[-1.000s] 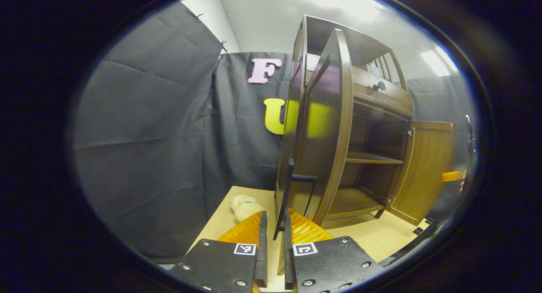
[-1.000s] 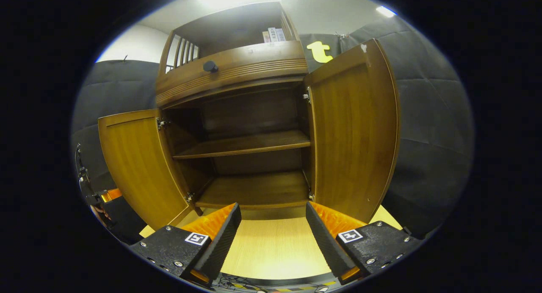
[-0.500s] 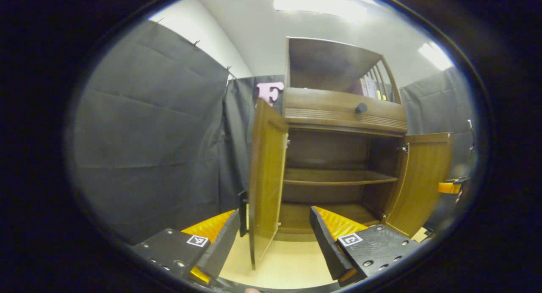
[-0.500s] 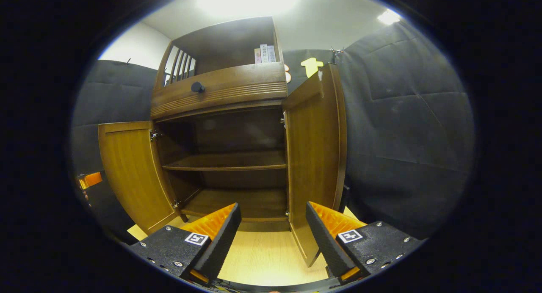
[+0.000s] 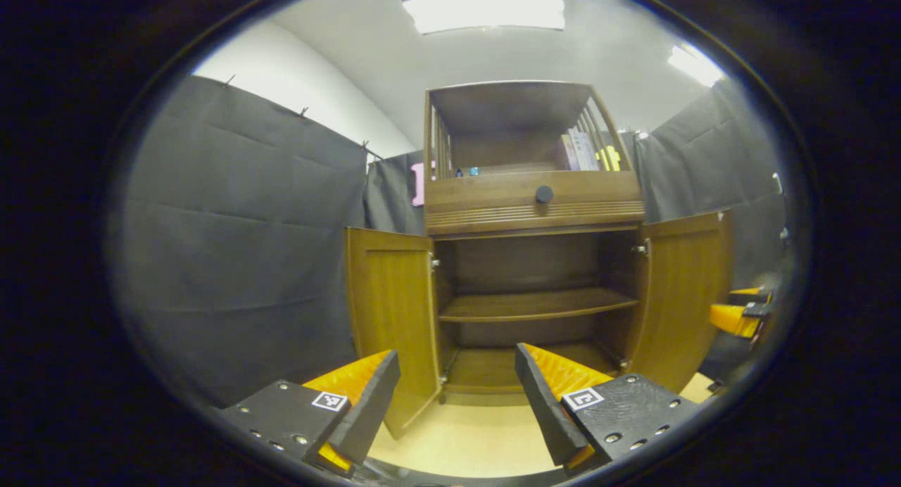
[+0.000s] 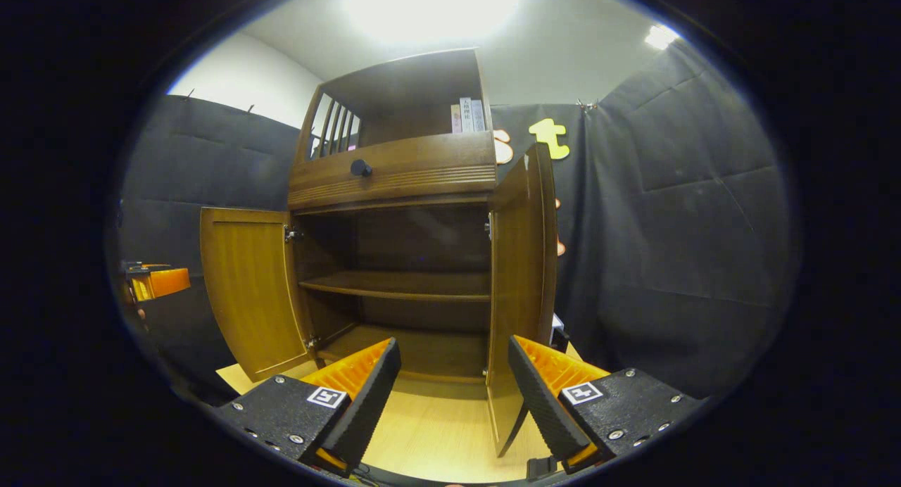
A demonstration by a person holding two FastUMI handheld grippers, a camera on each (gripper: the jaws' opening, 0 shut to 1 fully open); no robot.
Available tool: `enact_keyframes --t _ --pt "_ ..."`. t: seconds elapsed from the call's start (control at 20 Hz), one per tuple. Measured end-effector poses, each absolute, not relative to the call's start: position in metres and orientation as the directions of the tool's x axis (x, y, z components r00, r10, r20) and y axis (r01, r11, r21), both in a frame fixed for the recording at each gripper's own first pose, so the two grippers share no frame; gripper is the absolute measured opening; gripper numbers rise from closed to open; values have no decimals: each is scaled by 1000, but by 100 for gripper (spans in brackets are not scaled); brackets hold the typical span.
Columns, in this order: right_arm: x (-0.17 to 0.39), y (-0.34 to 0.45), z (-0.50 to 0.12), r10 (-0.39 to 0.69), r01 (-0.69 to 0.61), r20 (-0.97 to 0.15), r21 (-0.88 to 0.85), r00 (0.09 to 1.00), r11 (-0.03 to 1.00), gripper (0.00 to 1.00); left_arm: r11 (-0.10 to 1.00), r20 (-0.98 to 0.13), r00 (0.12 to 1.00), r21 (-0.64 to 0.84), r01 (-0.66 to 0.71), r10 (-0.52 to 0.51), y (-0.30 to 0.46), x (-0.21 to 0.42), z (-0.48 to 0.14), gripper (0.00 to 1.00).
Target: Open the right door of the double-door shoe cabinet with the right hand, and open the left door with the left hand.
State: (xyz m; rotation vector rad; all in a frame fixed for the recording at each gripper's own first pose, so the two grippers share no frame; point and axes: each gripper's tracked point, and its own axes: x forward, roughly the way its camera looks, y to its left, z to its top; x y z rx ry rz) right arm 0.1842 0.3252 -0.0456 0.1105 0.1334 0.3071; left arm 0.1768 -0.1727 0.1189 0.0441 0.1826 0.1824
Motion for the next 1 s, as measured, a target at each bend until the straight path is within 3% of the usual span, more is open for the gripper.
enact_keyframes --t 0.15,0.2,0.3,0.35,0.5,0.65,0.7,0.75,0.9,0.95,1.0 --pt "174 302 -49 294 -282 -105 114 950 953 95 978 -162 964 32 -208 210 -188 169 117 99" --pt "174 293 -55 282 -270 -115 108 953 957 95 976 -162 963 16 -216 216 -190 171 116 94" --pt "175 279 -61 251 -234 -147 127 957 964 91 974 -160 962 -6 -227 223 -194 175 114 99" --pt "176 274 -60 239 -218 -147 146 960 965 95 971 -158 959 -10 -239 234 -192 174 114 99" --pt "177 264 -54 216 -197 -117 155 969 968 91 960 -147 951 -20 -279 273 -186 174 115 99" --pt "178 270 -67 227 -205 -151 148 962 968 95 952 -136 943 44 -302 305 -183 171 117 94" --pt "177 274 -69 233 -207 -162 158 959 965 91 953 -117 946 71 -296 302 -185 172 122 96" --pt "177 278 -71 237 -209 -169 168 957 963 95 951 -101 948 93 -294 303 -187 171 126 99" --pt "178 297 -65 243 -215 -162 171 956 962 91 956 -96 954 101 -274 284 -188 175 128 99" --pt "180 305 -63 240 -213 -160 170 957 962 91 960 -106 957 93 -262 271 -184 182 127 89" --pt "182 315 -60 241 -214 -156 174 958 961 95 965 -109 960 87 -249 258 -179 188 127 99"
